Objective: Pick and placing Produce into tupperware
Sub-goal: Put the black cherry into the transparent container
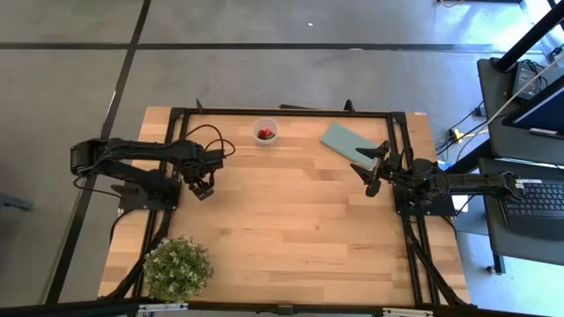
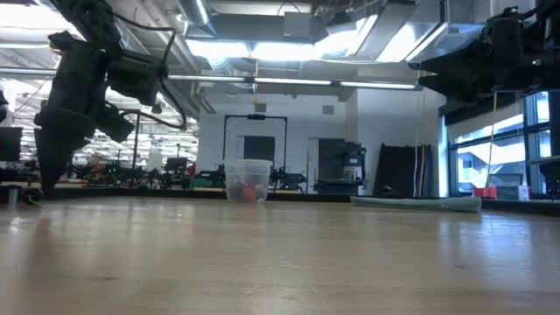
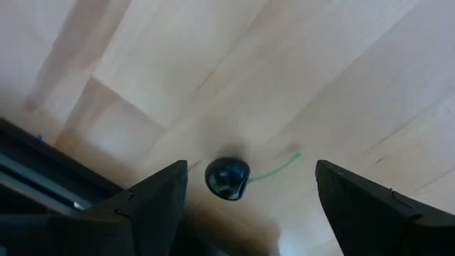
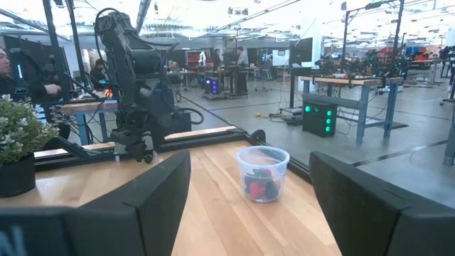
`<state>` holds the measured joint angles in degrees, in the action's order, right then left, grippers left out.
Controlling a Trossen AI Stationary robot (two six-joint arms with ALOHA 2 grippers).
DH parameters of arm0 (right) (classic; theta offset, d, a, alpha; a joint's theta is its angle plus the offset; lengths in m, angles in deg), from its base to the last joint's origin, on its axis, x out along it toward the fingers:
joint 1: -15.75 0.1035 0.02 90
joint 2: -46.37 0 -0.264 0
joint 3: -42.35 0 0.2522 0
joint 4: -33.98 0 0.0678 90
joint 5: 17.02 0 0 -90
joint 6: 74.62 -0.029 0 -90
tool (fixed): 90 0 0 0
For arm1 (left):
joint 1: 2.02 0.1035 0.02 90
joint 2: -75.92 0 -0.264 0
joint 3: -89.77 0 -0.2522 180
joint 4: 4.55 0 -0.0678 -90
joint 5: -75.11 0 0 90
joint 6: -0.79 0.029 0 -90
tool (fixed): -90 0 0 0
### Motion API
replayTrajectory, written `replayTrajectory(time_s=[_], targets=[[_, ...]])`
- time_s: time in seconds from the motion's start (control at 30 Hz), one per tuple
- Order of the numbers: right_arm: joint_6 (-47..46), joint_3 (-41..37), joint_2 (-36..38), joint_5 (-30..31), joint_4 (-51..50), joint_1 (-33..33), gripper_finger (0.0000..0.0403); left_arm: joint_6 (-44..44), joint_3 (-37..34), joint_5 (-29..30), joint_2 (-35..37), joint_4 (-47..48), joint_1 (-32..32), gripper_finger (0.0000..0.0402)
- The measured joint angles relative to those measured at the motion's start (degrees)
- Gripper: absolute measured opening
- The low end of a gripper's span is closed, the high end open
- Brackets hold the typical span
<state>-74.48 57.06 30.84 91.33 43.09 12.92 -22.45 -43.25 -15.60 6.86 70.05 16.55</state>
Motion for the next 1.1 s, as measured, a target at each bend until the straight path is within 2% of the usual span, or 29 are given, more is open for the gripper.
replayTrajectory(time_s=[0.67,0.83,1.1], targets=[[0.0,0.0,0.0,0.0,0.0,0.0,0.0288,-0.7,0.0,3.0,0.0,-4.6,0.0,0.03],[0.0,0.0,0.0,0.0,0.0,0.0,0.0288,-5.3,0.0,3.0,0.0,-4.5,0.0,0.03],[0.0,0.0,0.0,0.0,0.0,0.0,0.0288,-19.5,0.0,4.4,0.0,-2.4,0.0,0.03]])
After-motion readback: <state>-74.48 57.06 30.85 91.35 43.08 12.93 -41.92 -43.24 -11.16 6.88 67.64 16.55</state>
